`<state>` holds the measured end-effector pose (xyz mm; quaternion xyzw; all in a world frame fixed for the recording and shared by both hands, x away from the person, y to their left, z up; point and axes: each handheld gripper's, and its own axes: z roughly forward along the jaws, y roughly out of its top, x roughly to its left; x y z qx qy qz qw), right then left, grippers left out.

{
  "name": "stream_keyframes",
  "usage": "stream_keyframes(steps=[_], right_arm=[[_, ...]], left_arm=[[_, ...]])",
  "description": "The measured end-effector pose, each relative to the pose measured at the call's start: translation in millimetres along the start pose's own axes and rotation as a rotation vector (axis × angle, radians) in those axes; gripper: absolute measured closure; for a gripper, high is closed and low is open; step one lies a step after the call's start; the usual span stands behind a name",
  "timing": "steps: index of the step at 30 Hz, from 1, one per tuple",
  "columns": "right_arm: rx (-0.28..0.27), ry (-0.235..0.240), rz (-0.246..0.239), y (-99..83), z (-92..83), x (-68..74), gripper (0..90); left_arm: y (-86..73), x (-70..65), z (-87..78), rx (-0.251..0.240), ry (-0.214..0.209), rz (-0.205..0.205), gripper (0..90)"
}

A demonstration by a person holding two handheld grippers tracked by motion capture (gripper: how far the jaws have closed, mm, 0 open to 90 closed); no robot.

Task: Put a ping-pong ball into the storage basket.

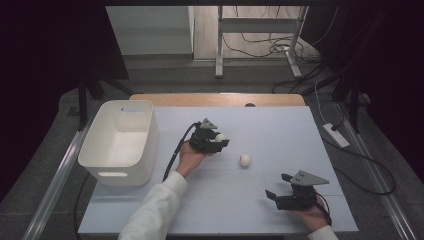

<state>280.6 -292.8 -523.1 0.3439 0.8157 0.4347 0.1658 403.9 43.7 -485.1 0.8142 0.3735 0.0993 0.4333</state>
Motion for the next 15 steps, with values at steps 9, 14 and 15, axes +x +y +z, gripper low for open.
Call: stream_keyframes(steps=[9,14,15], right_arm=[[0.001,-0.001,-0.001,0.0,0.2,0.1,11.9],[0.001,-0.001,-0.001,0.0,0.2,0.1,11.9],[0.000,0.002,-0.001,-0.1,0.3,0.1,11.9]], left_arm=[[-0.4,-4.8,-5.7,-0.011,-0.009,0.010,50.2],[-0.2,-7.4,-9.3,-0.017,-0.012,0.015,50.2],[-0.1,-7.8,-10.0,-0.017,-0.012,0.017,50.2]])
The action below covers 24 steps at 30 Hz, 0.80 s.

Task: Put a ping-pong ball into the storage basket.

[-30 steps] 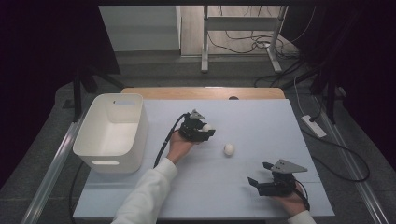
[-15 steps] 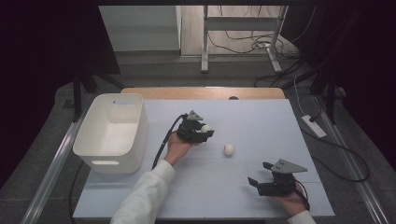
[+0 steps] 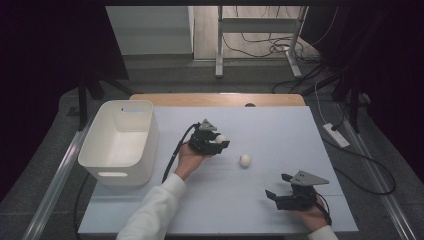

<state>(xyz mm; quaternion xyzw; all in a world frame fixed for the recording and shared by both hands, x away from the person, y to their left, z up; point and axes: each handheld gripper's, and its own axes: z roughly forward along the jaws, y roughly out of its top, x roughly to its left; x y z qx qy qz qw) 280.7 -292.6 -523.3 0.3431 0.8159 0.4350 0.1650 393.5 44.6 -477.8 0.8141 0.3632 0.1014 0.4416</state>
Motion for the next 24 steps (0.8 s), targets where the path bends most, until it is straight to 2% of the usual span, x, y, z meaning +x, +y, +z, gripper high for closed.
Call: stream_keyframes(steps=[7,24], right_arm=[[0.000,0.001,-0.001,0.0,0.2,0.2,11.9],[0.006,-0.008,-0.006,0.0,0.4,0.9,11.9]], left_arm=[[-1.1,-3.1,-5.5,-0.008,-0.006,0.010,50.1],[-11.2,-3.3,-22.2,-0.039,-0.006,-0.008,50.1]])
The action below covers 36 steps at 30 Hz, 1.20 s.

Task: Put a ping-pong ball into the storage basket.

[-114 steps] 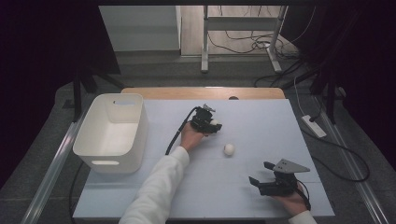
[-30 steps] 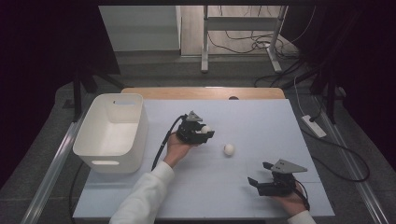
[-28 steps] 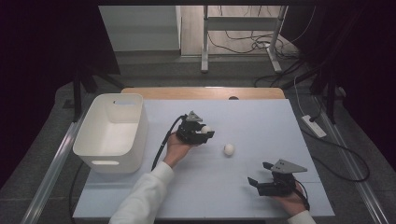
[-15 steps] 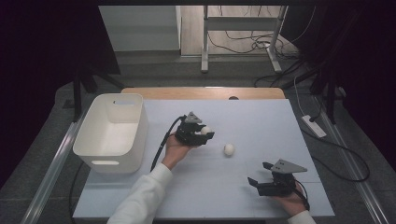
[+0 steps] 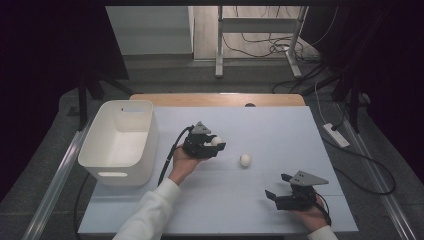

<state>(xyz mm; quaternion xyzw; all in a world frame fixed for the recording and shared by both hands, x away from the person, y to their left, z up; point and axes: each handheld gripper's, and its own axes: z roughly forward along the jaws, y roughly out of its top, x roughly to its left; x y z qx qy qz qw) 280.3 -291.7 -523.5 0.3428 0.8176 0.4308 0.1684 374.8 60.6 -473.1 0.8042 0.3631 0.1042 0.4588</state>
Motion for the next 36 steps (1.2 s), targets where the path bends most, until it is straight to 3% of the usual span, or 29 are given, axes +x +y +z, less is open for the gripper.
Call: stream_keyframes(steps=[36], right_arm=[[-0.003,0.002,0.001,-0.2,1.3,0.7,11.9]], left_arm=[[4.5,-0.7,-43.7,-0.083,0.018,0.009,50.1]])
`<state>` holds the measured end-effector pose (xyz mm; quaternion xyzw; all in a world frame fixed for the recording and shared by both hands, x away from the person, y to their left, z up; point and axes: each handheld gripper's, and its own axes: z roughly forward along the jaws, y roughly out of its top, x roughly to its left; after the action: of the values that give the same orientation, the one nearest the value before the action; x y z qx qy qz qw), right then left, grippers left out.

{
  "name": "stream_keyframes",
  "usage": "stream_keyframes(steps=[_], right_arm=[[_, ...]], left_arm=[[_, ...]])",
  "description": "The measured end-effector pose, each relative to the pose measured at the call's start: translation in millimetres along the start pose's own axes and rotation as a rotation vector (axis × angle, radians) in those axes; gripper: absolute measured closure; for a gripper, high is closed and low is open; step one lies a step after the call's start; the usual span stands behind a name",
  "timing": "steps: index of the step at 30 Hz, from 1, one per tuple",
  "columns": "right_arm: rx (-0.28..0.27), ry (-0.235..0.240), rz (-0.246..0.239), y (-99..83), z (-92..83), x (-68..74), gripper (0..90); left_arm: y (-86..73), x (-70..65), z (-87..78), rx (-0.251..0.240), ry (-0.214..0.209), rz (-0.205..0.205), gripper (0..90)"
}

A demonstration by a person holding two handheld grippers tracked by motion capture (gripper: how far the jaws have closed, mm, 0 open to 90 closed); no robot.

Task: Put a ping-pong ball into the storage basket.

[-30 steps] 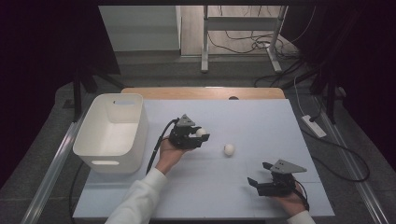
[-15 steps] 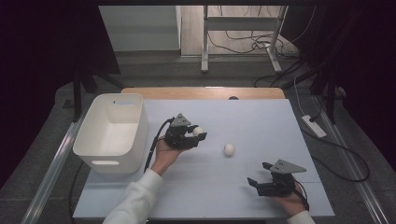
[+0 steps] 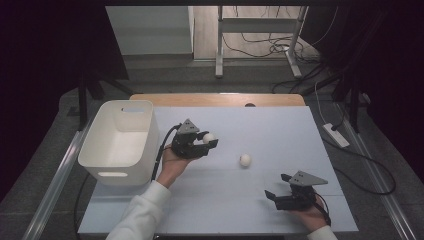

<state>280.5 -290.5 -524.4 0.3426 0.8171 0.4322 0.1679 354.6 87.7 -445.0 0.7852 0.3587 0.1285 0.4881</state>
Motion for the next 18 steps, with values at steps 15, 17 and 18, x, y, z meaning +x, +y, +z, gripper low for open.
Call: stream_keyframes(steps=[15,17,18], right_arm=[[0.000,-0.001,-0.001,0.1,0.2,0.3,11.9],[0.000,-0.001,-0.002,0.2,0.1,0.2,11.9],[-0.001,-0.001,-0.002,0.1,0.1,0.2,11.9]], left_arm=[[6.1,4.2,-18.1,-0.037,0.017,-0.002,50.1],[7.0,4.2,-19.5,-0.038,0.018,-0.002,50.1],[7.3,4.2,-19.8,-0.040,0.019,-0.002,50.1]])
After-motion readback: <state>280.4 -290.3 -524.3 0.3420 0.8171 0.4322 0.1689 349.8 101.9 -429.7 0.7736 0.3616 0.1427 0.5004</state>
